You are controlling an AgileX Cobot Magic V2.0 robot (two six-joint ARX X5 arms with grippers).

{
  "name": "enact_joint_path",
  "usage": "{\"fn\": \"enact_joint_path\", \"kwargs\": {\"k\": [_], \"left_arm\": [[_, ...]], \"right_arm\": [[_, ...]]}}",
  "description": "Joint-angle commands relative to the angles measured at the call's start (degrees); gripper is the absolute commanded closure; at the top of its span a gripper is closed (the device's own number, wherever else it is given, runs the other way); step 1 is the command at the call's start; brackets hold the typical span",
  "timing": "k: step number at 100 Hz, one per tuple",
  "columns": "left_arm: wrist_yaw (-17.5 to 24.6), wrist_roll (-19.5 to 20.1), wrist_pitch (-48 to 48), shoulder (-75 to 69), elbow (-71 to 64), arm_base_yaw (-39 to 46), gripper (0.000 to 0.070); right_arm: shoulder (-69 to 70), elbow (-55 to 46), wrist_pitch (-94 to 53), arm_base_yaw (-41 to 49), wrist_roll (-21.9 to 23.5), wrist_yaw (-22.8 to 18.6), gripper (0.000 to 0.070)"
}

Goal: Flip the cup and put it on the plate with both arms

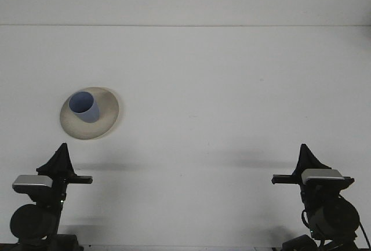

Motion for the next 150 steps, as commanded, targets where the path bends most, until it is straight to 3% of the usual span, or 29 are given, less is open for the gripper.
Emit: {"fn": "enact_joint_path", "kwargs": {"k": [1, 31, 125, 142, 150], "left_arm": [[-0.3, -0.7, 1.5, -2.5, -3.3, 0.0, 0.0688], [-0.4, -1.2, 11.6, -4.1, -14.7, 0.1, 0.0688], [-0.3, -0.8, 11.7, -4.0, -14.5, 0.1, 0.0688], [-0.3, -0.8, 11.7, -4.0, -14.5, 0.1, 0.0688], [-0.3, -0.9, 11.7, -4.0, -14.5, 0.1, 0.0688]], "right_arm": [[0.0, 0.1, 0.8, 0.2, 0.6, 0.0, 0.07], [0.0, 0.1, 0.9, 0.2, 0.6, 0.0, 0.07], [0.0, 0.1, 0.9, 0.2, 0.5, 0.0, 0.07], [-0.7, 0.0, 0.9, -1.2, -5.6, 0.2, 0.07], [-2.7, -1.3, 1.5, -5.0, -8.3, -3.4, 0.07]]}}
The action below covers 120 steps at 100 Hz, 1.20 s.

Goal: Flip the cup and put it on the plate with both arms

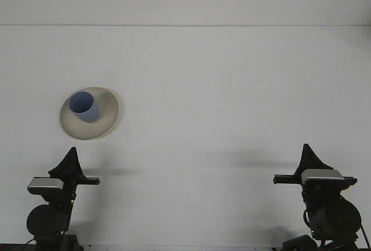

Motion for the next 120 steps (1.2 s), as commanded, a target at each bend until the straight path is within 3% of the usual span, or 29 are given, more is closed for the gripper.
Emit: {"fn": "enact_joint_path", "kwargs": {"k": [1, 14, 31, 54, 120], "left_arm": [[-0.2, 0.1, 0.8, 0.0, -1.2, 0.0, 0.0688], [-0.2, 0.1, 0.8, 0.0, -1.2, 0.0, 0.0688], [-0.2, 0.1, 0.8, 0.0, -1.2, 0.0, 0.0688], [-0.2, 0.1, 0.8, 0.0, -1.2, 0.0, 0.0688], [-0.2, 0.1, 0.9, 0.0, -1.2, 0.0, 0.0688]], "right_arm": [[-1.7, -1.2, 1.2, -2.8, -4.5, -3.2, 0.07], [-6.1, -7.9, 5.6, -10.1, -10.2, -14.5, 0.07], [-11.8, -18.7, 11.1, -14.7, -14.8, -23.0, 0.07], [-13.6, -28.8, 21.5, -15.1, -16.4, -23.0, 0.07], [-13.6, -28.6, 20.8, -15.1, -16.8, -23.0, 0.07]]}}
